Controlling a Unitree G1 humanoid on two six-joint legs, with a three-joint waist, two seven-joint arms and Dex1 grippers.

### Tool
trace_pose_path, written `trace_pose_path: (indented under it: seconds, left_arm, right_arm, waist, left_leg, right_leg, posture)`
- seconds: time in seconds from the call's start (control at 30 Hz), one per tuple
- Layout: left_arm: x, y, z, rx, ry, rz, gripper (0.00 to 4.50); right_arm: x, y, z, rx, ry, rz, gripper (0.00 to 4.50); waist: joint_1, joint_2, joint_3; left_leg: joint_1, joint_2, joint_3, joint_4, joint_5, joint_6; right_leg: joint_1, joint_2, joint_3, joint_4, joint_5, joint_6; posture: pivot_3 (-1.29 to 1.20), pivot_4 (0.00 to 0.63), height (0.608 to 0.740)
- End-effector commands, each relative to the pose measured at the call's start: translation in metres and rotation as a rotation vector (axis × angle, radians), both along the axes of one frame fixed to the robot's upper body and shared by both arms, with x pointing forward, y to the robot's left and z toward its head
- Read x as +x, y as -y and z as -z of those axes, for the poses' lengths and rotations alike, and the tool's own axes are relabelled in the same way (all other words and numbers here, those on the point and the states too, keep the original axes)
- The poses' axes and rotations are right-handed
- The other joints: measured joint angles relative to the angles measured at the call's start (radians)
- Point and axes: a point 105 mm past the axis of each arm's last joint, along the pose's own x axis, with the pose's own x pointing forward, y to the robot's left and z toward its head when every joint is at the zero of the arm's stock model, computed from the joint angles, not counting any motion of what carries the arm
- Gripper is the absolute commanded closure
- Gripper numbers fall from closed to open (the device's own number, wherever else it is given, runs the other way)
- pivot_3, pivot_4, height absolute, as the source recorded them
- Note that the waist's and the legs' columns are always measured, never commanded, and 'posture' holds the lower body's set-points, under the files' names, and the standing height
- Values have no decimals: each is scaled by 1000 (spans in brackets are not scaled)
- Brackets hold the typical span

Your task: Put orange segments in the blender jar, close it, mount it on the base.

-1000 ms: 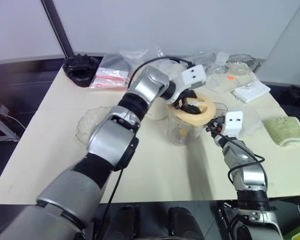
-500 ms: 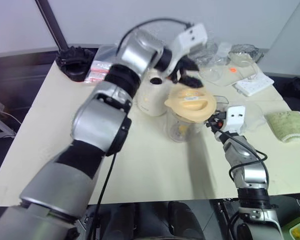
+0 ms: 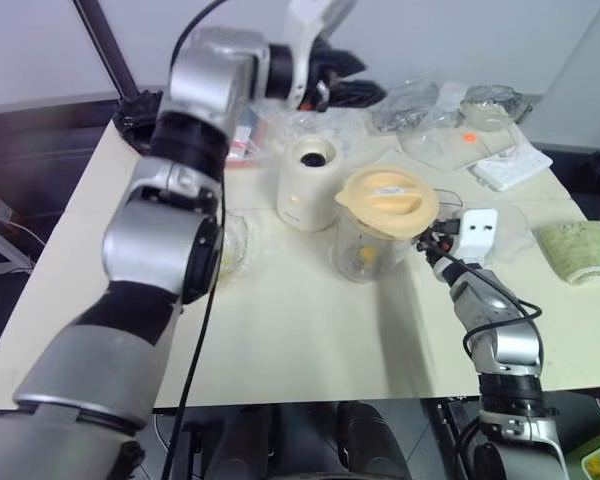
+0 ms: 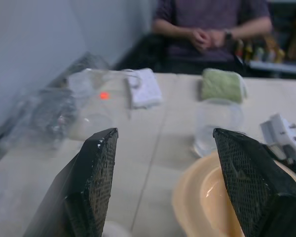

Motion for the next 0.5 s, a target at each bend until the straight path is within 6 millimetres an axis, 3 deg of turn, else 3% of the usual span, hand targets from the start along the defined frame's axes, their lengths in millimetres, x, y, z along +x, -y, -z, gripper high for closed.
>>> trace_pose_path:
  seconds: [0.03, 0.13, 0.23, 0.5]
  left_arm:
    - [-17, -22, 8, -65, -17, -9, 1266]
    - [-34, -42, 38, -69, -57, -45, 1266]
    - [-46, -56, 62, -69, -102, -93, 1266]
    - [-69, -66, 80, -166, -189, -152, 1266]
  right_arm:
    - [-5, 19, -38, -19, 110, 63, 3610]
    - [-4, 24, -52, -22, 132, 69, 3610]
    - [-3, 25, -68, -39, 151, 56, 3610]
    - [4, 24, -126, -62, 212, 25, 3610]
  waist:
    - [-1, 0, 1]
    - [1, 0, 2]
    - [2, 0, 2]
    - [-1, 0, 2]
  left_leg:
    - [-2, 0, 0, 0, 1, -1]
    - [-14, 0, 0, 2, 5, -8]
    - [-17, 0, 0, 3, 7, -11]
    - [-14, 1, 0, 4, 11, -10]
  right_leg:
    - [-3, 0, 1, 2, 0, 0]
    - [-15, 0, 1, 8, 1, -2]
    - [-19, 0, 2, 11, 1, -2]
    - [-18, 2, 2, 11, 6, -9]
  posture:
    - [0, 150, 740]
    - [0, 150, 740]
    - [0, 150, 740]
    - [0, 150, 740]
